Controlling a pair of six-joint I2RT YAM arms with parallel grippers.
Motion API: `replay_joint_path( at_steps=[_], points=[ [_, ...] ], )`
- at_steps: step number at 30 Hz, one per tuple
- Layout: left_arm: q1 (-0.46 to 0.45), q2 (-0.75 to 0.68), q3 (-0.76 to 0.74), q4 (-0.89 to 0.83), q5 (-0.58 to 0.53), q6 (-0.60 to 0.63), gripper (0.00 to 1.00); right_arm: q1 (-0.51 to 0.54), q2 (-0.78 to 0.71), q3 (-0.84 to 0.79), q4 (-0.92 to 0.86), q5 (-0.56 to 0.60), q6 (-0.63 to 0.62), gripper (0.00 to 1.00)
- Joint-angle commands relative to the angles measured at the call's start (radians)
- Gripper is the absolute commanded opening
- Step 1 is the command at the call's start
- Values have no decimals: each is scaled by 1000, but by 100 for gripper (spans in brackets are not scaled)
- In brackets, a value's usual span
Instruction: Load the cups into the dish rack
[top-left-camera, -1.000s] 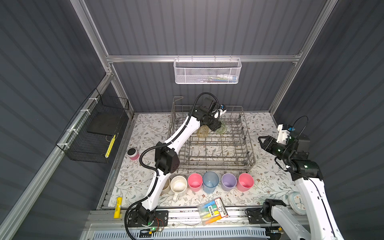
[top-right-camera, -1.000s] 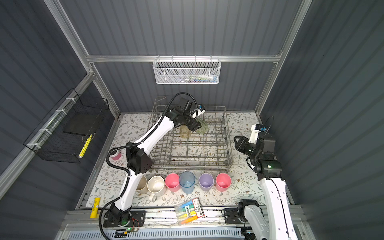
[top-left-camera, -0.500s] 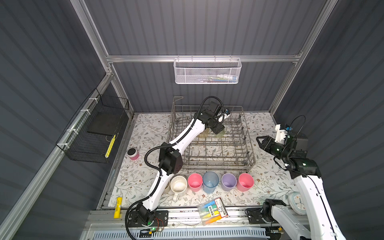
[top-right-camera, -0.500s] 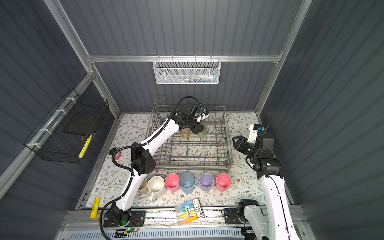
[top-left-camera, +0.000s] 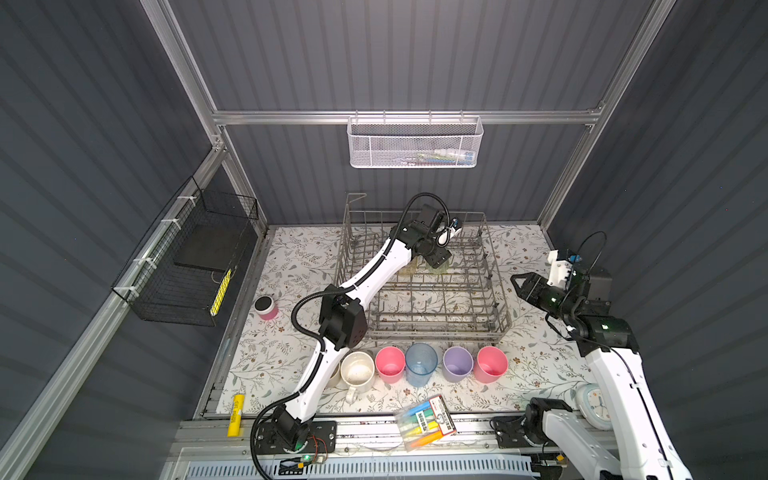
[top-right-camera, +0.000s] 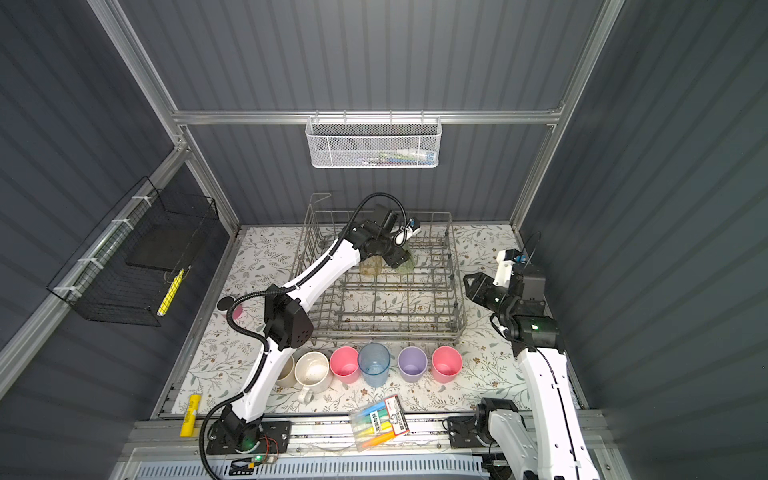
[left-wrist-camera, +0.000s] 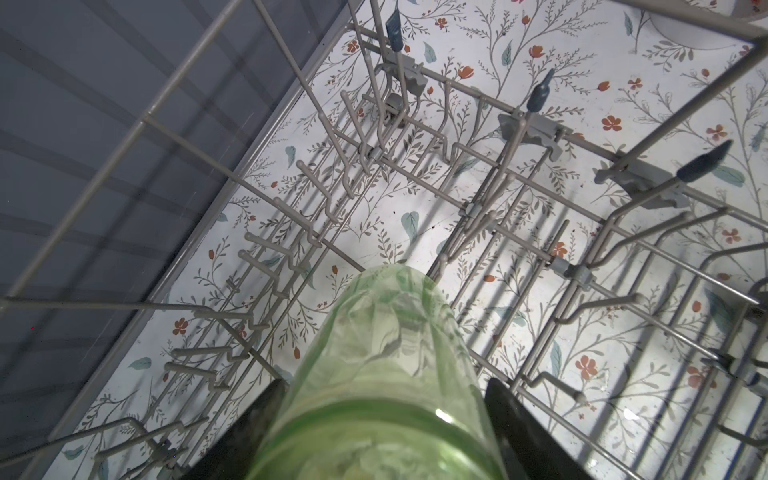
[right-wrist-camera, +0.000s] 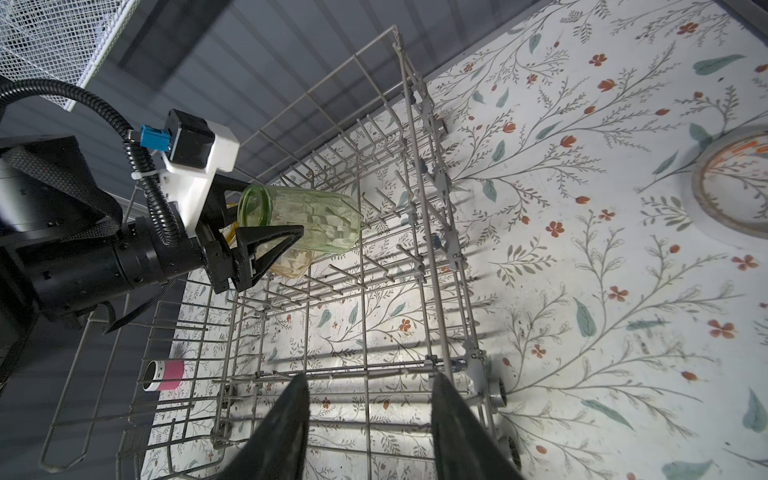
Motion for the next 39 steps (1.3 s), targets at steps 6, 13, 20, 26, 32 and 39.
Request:
replay_joint_path(
  at_steps=[6, 13, 20, 26, 32, 39],
  points=[
    [-2, 29, 10, 75, -6, -22, 86, -3, 1, -16, 16, -5, -4, 50],
    [-4, 20, -18, 122, 22, -41, 89, -3, 9, -24, 24, -9, -2, 51],
    [-8, 36, -14, 143, 54, -66, 89, -3, 15, -31, 32, -14, 3, 51],
    [-15, 33, -36, 177, 92, -97, 89, -2, 17, -34, 34, -17, 5, 52],
    [-18, -13, -101, 238, 98, -121, 90, -3, 17, -38, 36, -20, 8, 52],
    [-18, -65, -161, 274, 75, -118, 90, -3, 17, -37, 40, -22, 11, 53]
  ],
)
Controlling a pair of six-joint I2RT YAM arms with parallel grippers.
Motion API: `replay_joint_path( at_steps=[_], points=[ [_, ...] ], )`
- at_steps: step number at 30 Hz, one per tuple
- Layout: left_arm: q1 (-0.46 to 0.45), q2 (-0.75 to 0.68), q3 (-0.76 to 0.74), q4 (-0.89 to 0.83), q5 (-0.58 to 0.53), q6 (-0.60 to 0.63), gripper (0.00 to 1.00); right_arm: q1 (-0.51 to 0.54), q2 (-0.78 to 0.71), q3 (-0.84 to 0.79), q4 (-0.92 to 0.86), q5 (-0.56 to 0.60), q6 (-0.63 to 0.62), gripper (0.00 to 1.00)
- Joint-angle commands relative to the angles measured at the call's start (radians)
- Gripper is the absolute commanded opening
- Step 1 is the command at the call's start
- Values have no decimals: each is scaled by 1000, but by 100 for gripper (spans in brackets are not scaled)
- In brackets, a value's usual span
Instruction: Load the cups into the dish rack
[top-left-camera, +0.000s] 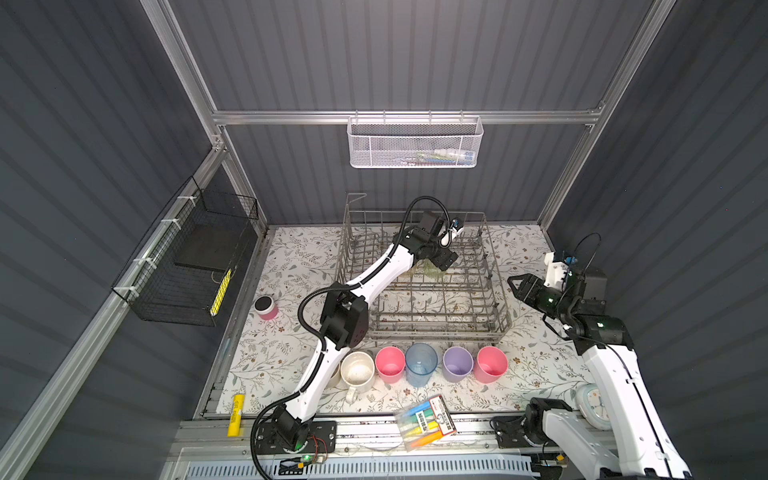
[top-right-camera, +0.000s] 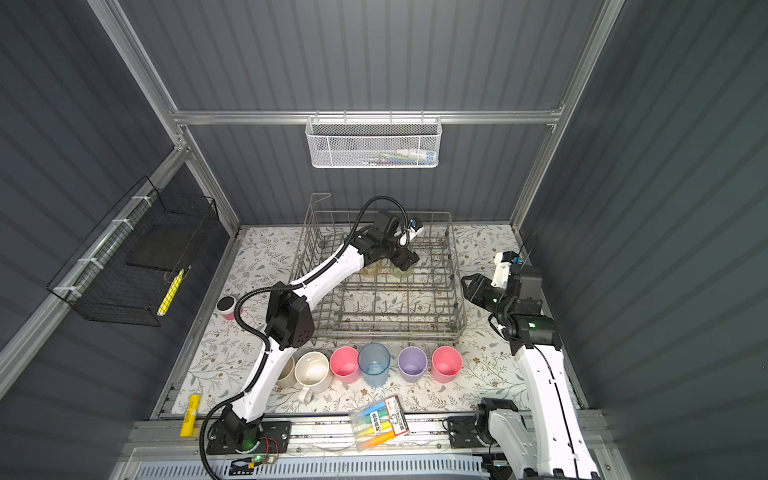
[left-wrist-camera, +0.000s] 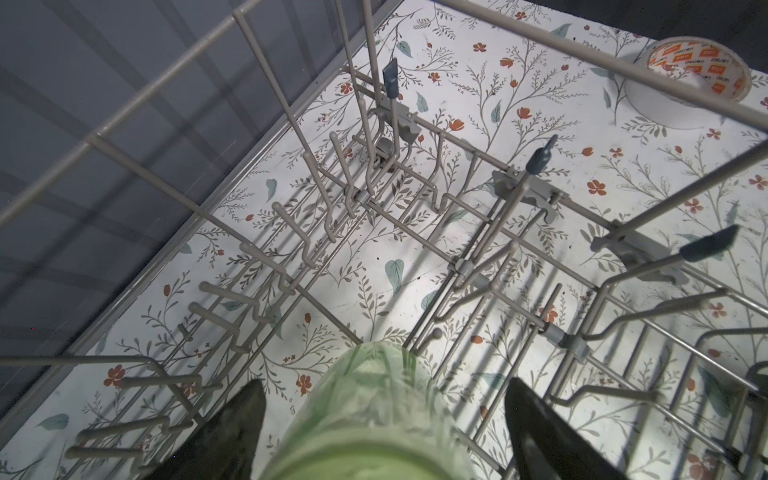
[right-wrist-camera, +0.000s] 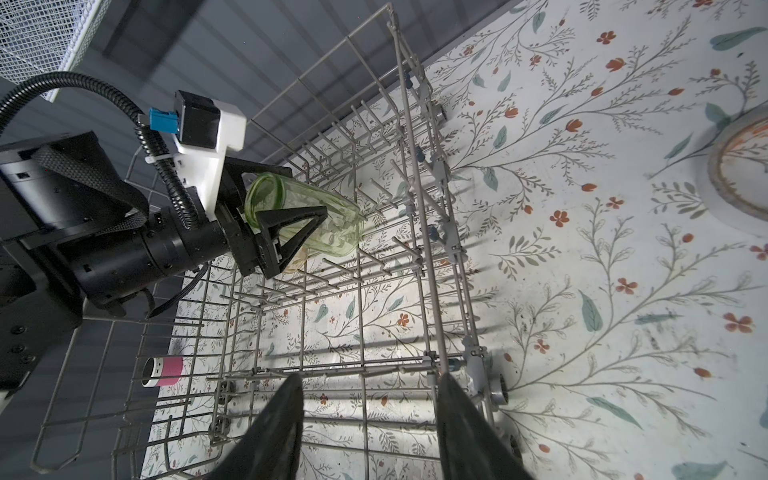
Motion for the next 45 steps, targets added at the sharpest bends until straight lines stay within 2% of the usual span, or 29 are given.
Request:
replay_joint_path(
  at_steps=[1, 14, 20, 24, 26, 27, 30, 32, 34, 39, 42, 45],
  points=[
    [-6, -79, -35, 42, -2, -20, 90, -3, 2, -8, 17, -11, 8, 53],
    [-5, -186, -82, 82, 26, -38, 92, -3, 0, 0, 22, -24, 14, 53],
    [-6, -242, -110, 94, -2, -28, 92, -2, -3, 10, 18, -68, -4, 54],
    [-6, -327, -202, 156, -4, -26, 97, 5, -32, 21, -4, -95, -30, 54],
    [-6, -374, -254, 190, -3, -37, 100, 27, -51, 30, -24, -90, -44, 57],
    [-6, -397, -278, 201, -5, -45, 100, 49, -57, 39, -40, -80, -57, 63],
    [-6, -464, -350, 237, 7, -70, 100, 150, -73, 71, -104, -14, -94, 88],
    [-5, -511, -404, 267, 23, -81, 100, 232, -84, 85, -132, 22, -116, 93],
    [-5, -560, -464, 302, 30, -99, 100, 311, -109, 90, -146, 81, -137, 93],
    [-3, -662, -586, 360, 16, -147, 100, 444, -157, 84, -161, 91, -186, 83],
    [0, -716, -649, 375, 1, -163, 100, 533, -158, 87, -175, 89, -215, 76],
    [15, -764, -704, 382, 4, -193, 100, 645, -138, 82, -185, 101, -249, 72]
  ],
)
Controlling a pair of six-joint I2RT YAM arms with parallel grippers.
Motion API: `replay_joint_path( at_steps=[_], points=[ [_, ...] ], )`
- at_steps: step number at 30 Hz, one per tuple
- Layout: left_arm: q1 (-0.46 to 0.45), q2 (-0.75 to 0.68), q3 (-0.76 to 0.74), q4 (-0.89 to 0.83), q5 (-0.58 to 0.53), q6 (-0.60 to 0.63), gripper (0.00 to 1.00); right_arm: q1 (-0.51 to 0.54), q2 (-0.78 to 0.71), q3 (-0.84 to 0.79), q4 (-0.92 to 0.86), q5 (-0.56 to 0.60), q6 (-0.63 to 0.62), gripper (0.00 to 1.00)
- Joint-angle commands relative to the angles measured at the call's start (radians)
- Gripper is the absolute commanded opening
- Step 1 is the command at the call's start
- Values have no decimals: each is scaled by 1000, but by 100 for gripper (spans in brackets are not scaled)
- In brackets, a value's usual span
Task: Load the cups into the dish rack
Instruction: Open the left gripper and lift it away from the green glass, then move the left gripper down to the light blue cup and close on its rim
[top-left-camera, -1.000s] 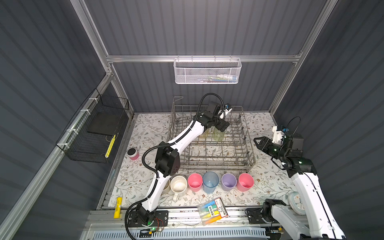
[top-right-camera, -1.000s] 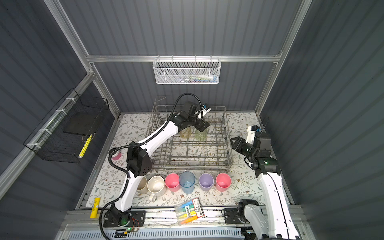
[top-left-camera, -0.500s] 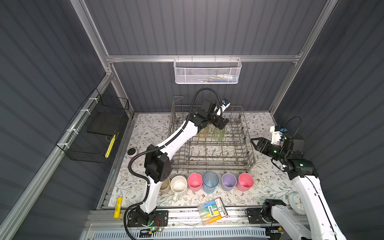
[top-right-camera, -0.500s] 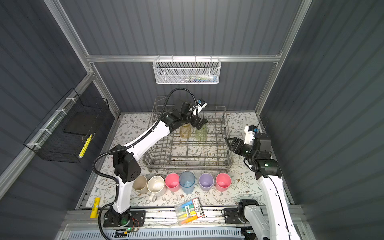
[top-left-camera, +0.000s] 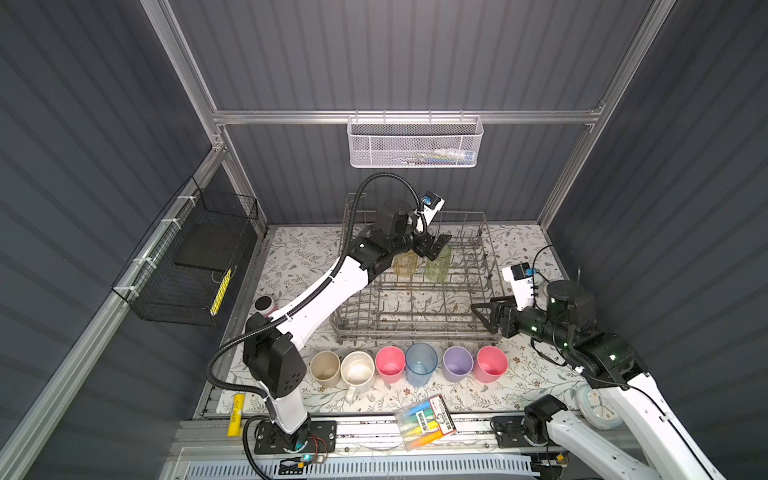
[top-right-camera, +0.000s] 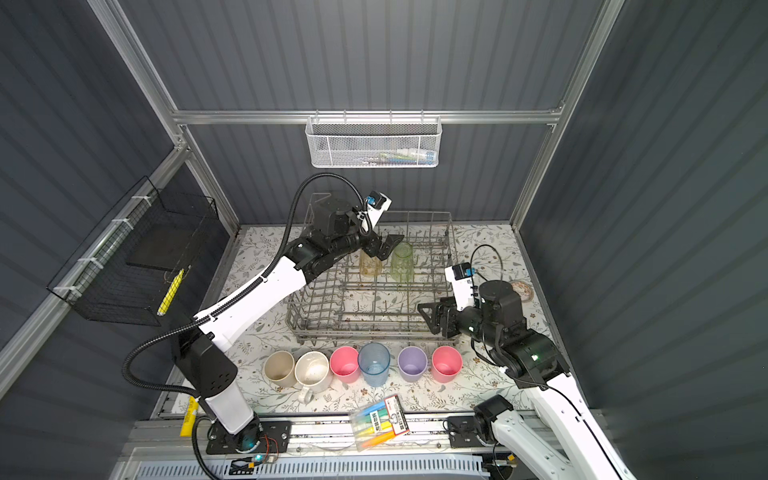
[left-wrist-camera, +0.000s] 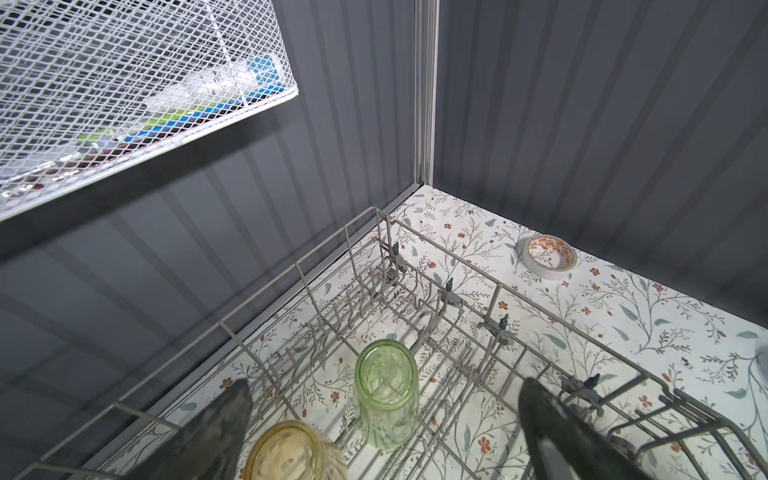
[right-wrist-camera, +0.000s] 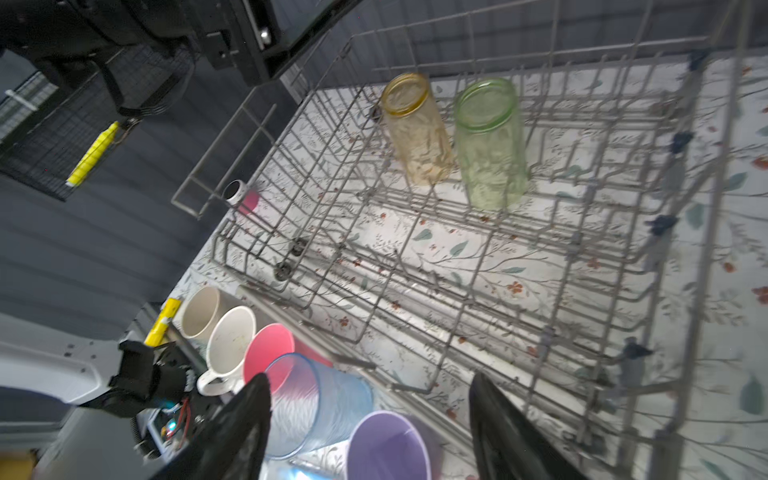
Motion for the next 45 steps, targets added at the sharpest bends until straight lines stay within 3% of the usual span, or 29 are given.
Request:
replay_joint_path(
  at_steps=[1, 8, 12, 17, 21, 26, 29, 37, 45],
  points=[
    [21, -62, -59, 35, 6, -62, 100, 110, 25, 10, -28, 36, -64, 72],
    [90, -214, -227, 90, 110, -154, 97, 347, 161, 24, -36, 150, -111, 71],
    [88, -321, -330, 79, 181, -155, 94, 373, 203, 33, -17, 172, -114, 71],
    [53, -445, -422, -12, 226, -114, 88, 362, 192, 57, 1, 281, -73, 74],
    [19, -530, -492, -118, 223, -86, 82, 258, 152, 69, 5, 280, 17, 75],
    [-31, -631, -583, -202, 216, -77, 76, 10, 62, 29, 57, 131, 139, 75],
    [-81, -667, -609, -267, 206, -65, 75, -75, 46, 30, 51, 103, 163, 75],
    [-243, -650, -550, -531, 173, 31, 74, -190, 49, -25, 79, 52, 251, 76],
    [-368, -586, -529, -598, 66, 82, 71, -236, 44, -74, 92, 38, 262, 76]
  ],
)
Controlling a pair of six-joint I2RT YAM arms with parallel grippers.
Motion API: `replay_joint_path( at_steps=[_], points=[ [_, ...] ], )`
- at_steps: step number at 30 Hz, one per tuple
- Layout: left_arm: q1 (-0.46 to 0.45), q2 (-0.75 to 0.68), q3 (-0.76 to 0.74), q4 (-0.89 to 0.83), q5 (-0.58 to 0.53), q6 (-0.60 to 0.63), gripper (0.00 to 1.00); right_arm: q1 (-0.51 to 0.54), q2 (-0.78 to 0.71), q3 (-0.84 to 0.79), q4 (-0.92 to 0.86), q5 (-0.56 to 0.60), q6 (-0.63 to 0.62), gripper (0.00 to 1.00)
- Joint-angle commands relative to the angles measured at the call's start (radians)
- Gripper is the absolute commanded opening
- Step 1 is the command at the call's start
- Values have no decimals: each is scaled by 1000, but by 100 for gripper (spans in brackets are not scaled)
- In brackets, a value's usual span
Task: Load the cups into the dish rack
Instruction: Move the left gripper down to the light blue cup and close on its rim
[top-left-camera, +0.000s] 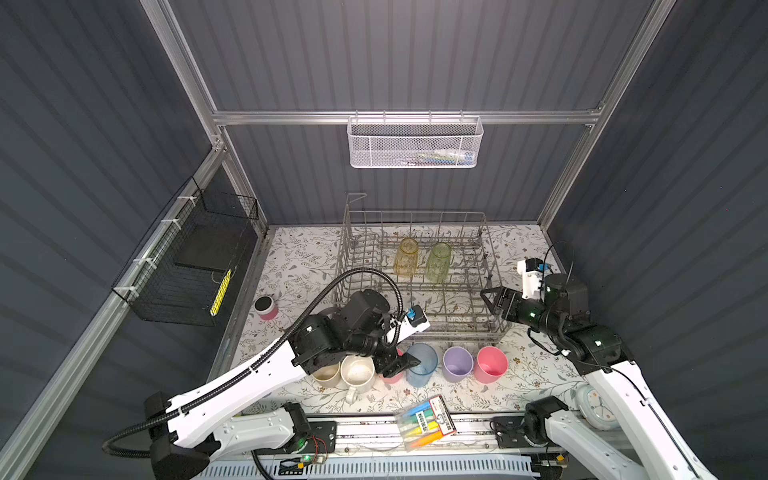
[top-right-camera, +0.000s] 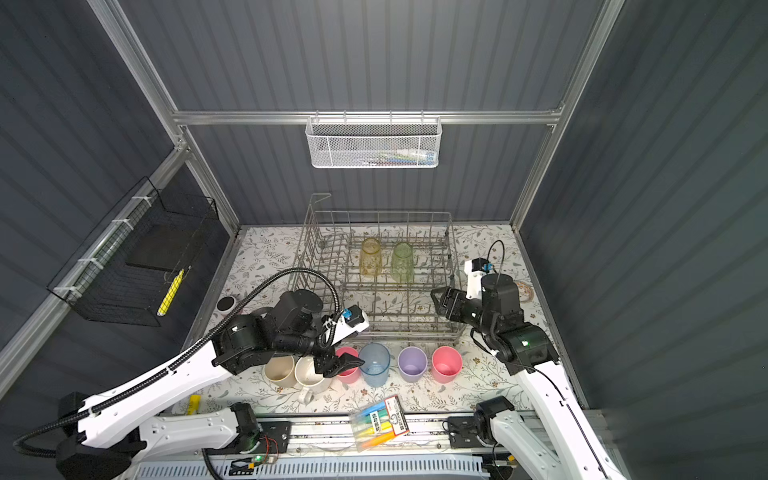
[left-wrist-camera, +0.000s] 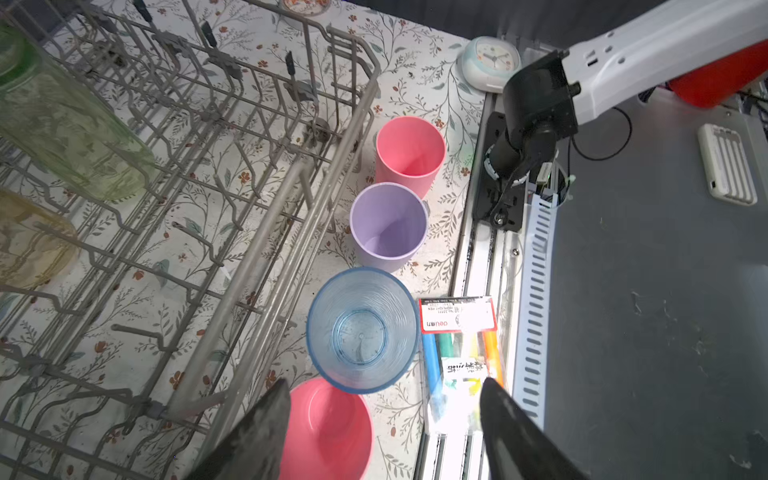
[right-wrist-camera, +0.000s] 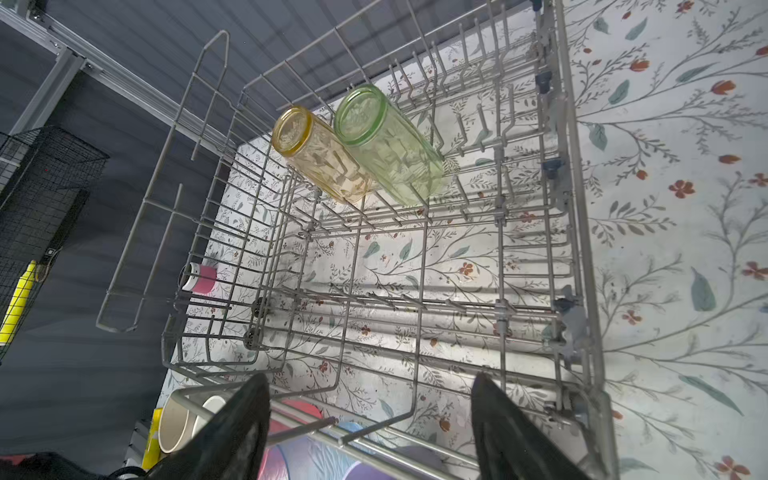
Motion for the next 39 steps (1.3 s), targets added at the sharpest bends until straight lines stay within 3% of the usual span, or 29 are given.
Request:
replay_joint_path(
  at_steps=[1, 9, 24, 34, 39],
  points=[
    [-48, 44, 35, -65, -77, 47, 71, -16, -10, -20, 26, -17, 13, 76],
    [-156, 202, 50, -72, -213, 57, 67, -40, -32, -69, 34, -36, 20, 77],
    [-234, 355, 90, -80, -278, 49, 59, -93, -59, -133, 45, -82, 15, 78],
    [-235, 416, 102, -87, -295, 52, 43, -120, -69, -167, 51, -134, 18, 78],
    [-235, 449, 115, -103, -297, 53, 27, -133, -73, -175, 52, -146, 18, 78]
  ],
)
